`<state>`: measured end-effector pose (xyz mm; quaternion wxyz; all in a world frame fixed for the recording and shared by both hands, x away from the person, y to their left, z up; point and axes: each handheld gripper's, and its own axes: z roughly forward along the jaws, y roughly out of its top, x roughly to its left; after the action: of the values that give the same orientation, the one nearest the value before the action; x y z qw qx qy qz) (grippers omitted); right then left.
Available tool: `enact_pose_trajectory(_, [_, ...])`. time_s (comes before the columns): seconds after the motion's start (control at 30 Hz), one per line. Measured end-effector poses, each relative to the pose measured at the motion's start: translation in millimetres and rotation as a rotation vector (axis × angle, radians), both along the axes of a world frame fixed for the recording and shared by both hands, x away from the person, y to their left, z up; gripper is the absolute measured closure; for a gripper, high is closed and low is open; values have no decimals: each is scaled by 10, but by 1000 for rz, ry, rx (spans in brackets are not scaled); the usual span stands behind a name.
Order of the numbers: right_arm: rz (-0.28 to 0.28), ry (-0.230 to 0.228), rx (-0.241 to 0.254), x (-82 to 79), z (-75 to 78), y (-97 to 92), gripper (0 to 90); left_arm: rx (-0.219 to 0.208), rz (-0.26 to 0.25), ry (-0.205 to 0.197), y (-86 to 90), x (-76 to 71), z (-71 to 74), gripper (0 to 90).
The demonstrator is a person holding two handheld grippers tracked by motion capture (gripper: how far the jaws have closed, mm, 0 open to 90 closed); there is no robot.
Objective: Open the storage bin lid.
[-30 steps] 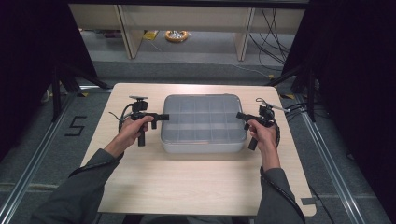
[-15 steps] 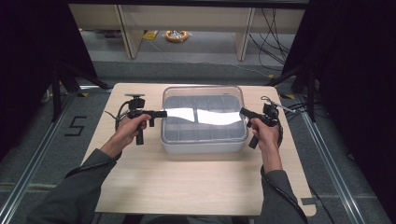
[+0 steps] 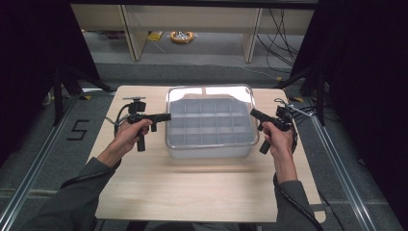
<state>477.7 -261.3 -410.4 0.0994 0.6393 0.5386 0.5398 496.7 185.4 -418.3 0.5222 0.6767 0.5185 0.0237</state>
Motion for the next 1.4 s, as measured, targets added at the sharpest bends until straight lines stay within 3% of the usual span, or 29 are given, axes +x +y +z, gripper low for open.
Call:
enact_pose_trajectory(0.03, [10,-27,-32,-29,23,-15,674,-3,1,-14,-7,-44,13,611])
enact_pose_trajectory(0.07, [1,-7,-6,-56,46,-3,675,2,-14,-15,9,-61,15,615])
enact_pose_trajectory(0.3, [18,-41,-18,-191,72,-49,678,-29,-24,-18,-9,-191,11,615])
enact_pose_trajectory(0.43, [14,-34,2,-279,74,-63,681,-32,-43,-28,2,-254,-4,615])
enact_pose_trajectory(0.47, [20,-53,-26,-294,62,-87,681,-43,-41,-24,-4,-274,-4,615])
enact_pose_trajectory(0.5, [19,-40,0,-323,65,-76,681,-46,-50,-26,2,-317,-5,614])
enact_pose_trajectory(0.6, [24,-51,5,-398,61,-89,682,-64,-62,-28,19,-380,-2,610])
enact_pose_trajectory(0.7, [36,-58,-23,-441,46,-108,683,-57,-68,-41,29,-419,-1,611])
enact_pose_trajectory(0.73, [42,-54,4,-495,52,-92,686,-48,-70,-43,35,-441,-2,611])
enact_pose_trajectory(0.83, [49,-83,-15,-549,36,-103,688,-51,-75,-44,45,-509,-26,611])
enact_pose_trajectory(0.93, [43,-59,20,-600,49,-86,690,-57,-83,-42,49,-536,-36,612])
enact_pose_trajectory(0.97, [52,-91,-9,-603,27,-108,690,-58,-81,-40,45,-551,-37,612])
enact_pose_trajectory(1.07, [50,-76,-18,-673,15,-122,691,-56,-88,-42,43,-611,-48,614])
enact_pose_trajectory(1.2, [59,-79,13,-735,-11,-116,691,-43,-97,-45,48,-694,-81,614])
enact_pose_trajectory(1.27, [62,-76,-12,-768,-20,-118,691,-45,-106,-45,53,-736,-104,615])
enact_pose_trajectory(1.3, [52,-64,5,-797,-18,-101,690,-39,-102,-45,54,-764,-110,614])
enact_pose_trajectory(1.4, [63,-86,-34,-850,-36,-112,689,-41,-110,-44,64,-837,-135,615])
